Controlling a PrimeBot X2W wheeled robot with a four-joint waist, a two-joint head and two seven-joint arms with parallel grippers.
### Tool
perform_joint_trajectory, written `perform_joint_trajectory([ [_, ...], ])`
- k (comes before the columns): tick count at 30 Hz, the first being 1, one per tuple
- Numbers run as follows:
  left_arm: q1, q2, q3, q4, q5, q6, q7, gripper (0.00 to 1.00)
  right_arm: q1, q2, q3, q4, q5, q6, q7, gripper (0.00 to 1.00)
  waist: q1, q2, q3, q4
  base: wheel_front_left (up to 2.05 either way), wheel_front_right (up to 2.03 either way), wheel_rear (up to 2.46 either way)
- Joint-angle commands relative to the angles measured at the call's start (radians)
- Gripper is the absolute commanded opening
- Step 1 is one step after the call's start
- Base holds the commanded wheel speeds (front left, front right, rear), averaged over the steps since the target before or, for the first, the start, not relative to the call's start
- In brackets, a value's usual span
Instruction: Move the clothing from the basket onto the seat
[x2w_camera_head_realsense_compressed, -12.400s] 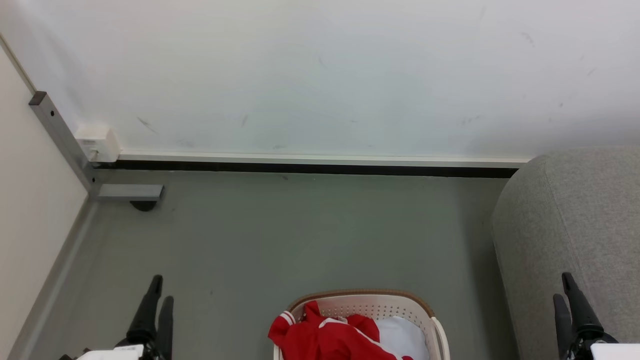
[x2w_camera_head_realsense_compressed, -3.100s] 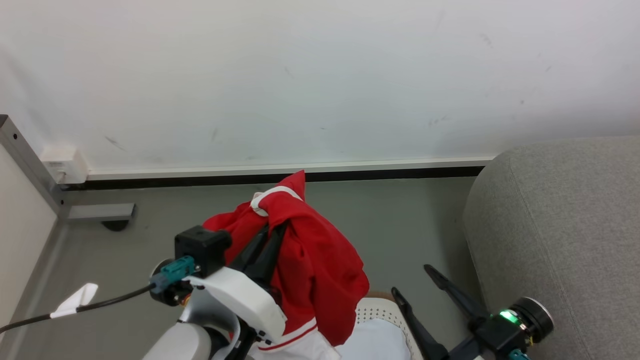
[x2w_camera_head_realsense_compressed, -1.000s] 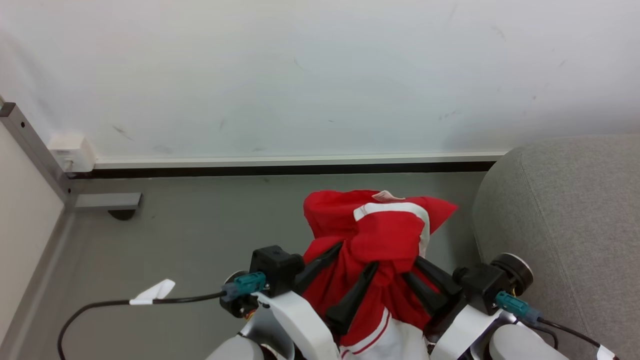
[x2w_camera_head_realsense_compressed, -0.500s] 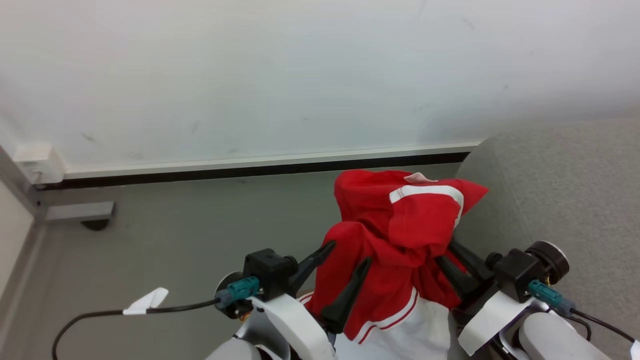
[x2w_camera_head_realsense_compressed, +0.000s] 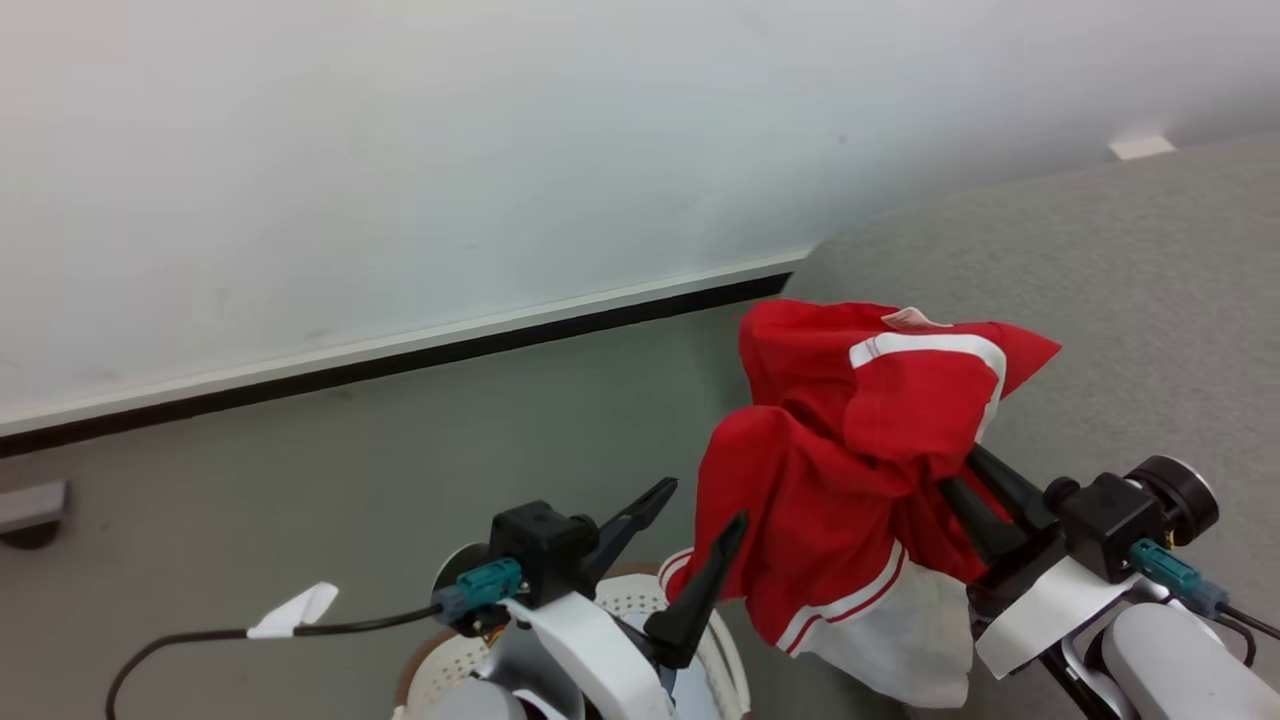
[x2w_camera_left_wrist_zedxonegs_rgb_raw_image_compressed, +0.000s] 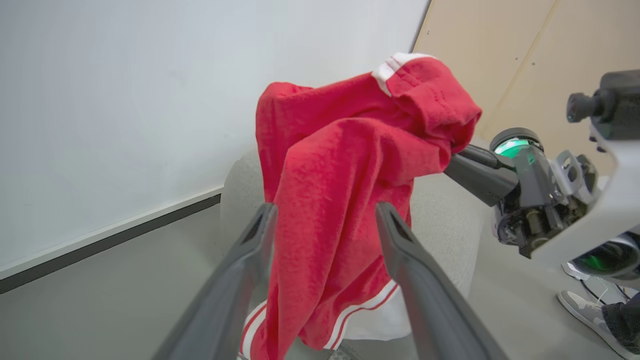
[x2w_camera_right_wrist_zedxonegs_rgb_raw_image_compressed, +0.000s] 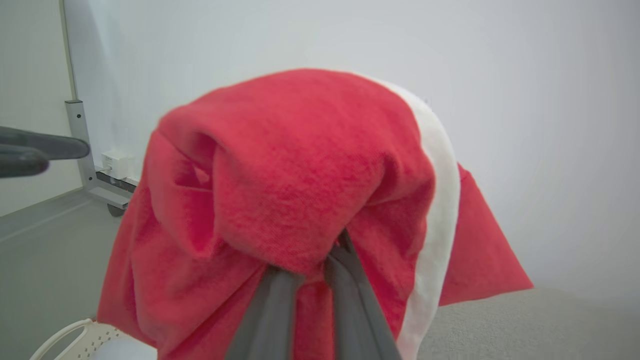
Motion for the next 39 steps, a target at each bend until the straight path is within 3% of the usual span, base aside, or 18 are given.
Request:
perform_joint_trajectory([
  [1,-0.003,0.002,0.000,-0.001,0.015,0.001,-0.003,1.00,0.009,-0.005,-0.009,-0.008,-0.002,-0.002,-0.001,0.00,0.0000,-0.0001,0.007,-0.040,0.00,0.00,0.00],
  [9,-0.024,0.005,-0.008,-0.019,0.023,0.003,0.005,1.00,0.000,-0.018,-0.068,-0.028,-0.028,-0.002,-0.001,0.00,0.0000,-0.0001,0.048,-0.090,0.00,0.00,0.00],
  [20,-0.185,0.065,0.035,-0.103,0.051,-0.021,0.066,1.00,-0.224,-0.022,-0.277,-0.005,-0.099,-0.002,-0.001,0.00,0.0000,-0.0001,0.316,-0.038,0.00,0.00,0.00],
  [22,-0.220,0.075,0.046,-0.117,0.053,-0.027,0.073,1.00,-0.292,-0.020,-0.341,0.021,-0.068,-0.002,-0.001,0.00,0.0000,-0.0001,0.371,-0.022,0.00,0.00,0.00],
  [29,-0.314,0.093,0.083,-0.151,0.060,-0.046,0.068,1.00,-0.552,-0.115,-0.556,0.209,-0.072,-0.002,0.031,0.00,0.0000,-0.0001,0.535,0.059,0.00,0.00,0.00],
  [35,-0.348,0.084,0.086,-0.162,0.058,-0.059,0.046,1.00,-0.652,-0.164,-0.825,0.420,-0.206,-0.002,0.073,0.00,0.0000,-0.0001,0.635,0.151,0.00,0.00,0.00],
  [39,-0.346,0.078,0.079,-0.147,0.055,-0.068,0.019,1.00,-0.616,-0.131,-1.031,0.547,-0.328,-0.002,0.056,0.00,0.0000,-0.0001,0.667,0.190,0.00,0.00,0.00],
])
